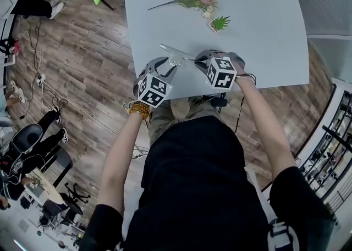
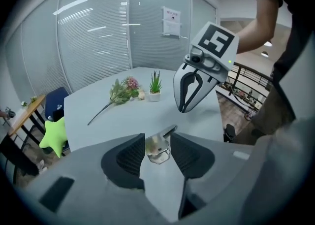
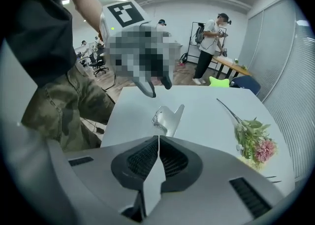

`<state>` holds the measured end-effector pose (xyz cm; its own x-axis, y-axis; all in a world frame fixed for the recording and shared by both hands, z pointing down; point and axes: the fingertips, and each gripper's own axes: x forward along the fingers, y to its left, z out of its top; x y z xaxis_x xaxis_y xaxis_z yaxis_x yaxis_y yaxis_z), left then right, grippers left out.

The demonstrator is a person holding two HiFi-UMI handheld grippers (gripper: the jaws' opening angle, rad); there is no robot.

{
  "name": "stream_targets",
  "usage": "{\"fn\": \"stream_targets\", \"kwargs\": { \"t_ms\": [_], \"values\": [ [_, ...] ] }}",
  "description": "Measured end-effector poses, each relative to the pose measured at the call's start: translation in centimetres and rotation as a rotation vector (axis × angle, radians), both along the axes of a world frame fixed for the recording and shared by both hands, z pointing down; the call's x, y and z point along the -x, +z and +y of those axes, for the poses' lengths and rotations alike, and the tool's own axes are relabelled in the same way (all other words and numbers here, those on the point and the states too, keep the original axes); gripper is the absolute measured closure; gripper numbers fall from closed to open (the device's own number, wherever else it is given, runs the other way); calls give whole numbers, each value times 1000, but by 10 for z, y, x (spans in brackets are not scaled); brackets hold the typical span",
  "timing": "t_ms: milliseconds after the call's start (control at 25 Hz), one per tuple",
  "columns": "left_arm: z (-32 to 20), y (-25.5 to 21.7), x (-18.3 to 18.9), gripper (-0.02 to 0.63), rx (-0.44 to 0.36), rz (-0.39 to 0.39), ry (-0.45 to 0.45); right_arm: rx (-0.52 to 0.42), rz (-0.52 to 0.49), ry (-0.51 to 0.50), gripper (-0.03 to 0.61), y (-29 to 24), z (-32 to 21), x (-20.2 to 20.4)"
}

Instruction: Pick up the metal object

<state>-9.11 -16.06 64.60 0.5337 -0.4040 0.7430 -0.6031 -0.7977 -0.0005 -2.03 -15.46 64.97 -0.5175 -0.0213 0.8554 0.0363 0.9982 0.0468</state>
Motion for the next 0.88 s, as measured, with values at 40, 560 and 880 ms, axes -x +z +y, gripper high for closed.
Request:
{"fn": "stream_targets", "kwargs": {
  "t_ms": [40,560,880],
  "values": [
    [0,4,0,439,4,-9,13,7,19,-13,568,6,1,-1],
    [5,51,-8,436,22,-154,192,105,38,110,491,54,-7,-5],
    [6,68,-7,436,45,-205,247,105,5,160,441,68,-13,10]
  ]
}}
